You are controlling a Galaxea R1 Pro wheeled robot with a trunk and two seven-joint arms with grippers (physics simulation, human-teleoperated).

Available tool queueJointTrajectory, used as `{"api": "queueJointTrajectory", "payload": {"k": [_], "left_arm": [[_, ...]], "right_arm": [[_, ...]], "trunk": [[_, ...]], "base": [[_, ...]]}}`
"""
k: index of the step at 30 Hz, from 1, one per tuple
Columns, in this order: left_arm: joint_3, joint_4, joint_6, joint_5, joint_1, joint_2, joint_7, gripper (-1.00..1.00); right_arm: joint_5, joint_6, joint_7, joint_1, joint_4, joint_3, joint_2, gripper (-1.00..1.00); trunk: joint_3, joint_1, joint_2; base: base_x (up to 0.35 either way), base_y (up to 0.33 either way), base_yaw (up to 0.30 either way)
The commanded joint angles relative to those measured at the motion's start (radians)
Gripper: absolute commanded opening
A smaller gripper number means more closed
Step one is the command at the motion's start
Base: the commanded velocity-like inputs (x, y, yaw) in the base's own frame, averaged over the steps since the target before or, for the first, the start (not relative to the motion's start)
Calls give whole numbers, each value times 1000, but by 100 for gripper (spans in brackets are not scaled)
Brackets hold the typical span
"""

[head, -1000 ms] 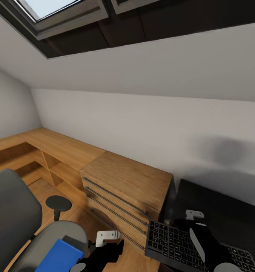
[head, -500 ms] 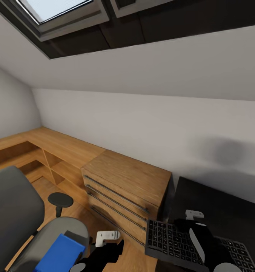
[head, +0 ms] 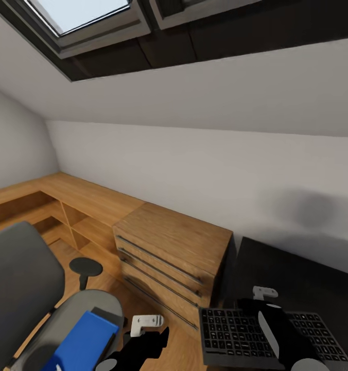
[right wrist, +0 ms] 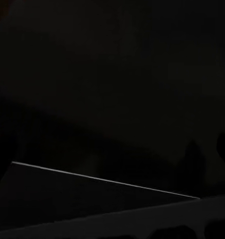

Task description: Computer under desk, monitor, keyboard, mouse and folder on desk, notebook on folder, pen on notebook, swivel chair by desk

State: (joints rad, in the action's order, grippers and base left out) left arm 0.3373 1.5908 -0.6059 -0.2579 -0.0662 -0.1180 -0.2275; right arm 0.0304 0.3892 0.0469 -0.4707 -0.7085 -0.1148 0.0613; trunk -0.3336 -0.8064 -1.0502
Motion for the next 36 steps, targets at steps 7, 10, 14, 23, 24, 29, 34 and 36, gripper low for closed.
{"api": "queueJointTrajectory", "payload": {"k": [7,10,14,23,24,29,34,36], "left_arm": [[2,1,-3,-11,0,0,-9,100],[2,1,-3,-11,0,0,-9,100],[2,1,-3,-11,0,0,-9,100],[2,1,-3,-11,0,0,-9,100],[2,1,-3,-11,0,0,-9,100],[2,1,-3,-11,0,0,-9,100],[3,1,-3,-11,0,-1,-9,100],[3,1,-3,-11,0,-1,-9,100]], "right_arm": [[3,5,2,0,-2,1,0,100],[3,4,2,0,-2,1,0,100],[3,4,2,0,-2,2,0,100],[6,3,0,0,-2,4,0,100],[6,3,0,0,-2,4,0,100],[6,2,-4,0,-6,6,-1,100],[6,1,-6,0,-9,8,-1,100],[6,1,-6,0,-9,8,-1,100]], "trunk": [[-1,0,-1],[-1,0,-1],[-1,0,-1],[-1,0,-1],[-1,0,-1],[-1,0,-1],[-1,0,-1],[-1,0,-1]], "base": [[-157,0,0],[-30,0,0],[-63,0,0],[-99,0,0],[-6,0,0],[-2,0,0],[0,0,0],[0,0,0]]}}
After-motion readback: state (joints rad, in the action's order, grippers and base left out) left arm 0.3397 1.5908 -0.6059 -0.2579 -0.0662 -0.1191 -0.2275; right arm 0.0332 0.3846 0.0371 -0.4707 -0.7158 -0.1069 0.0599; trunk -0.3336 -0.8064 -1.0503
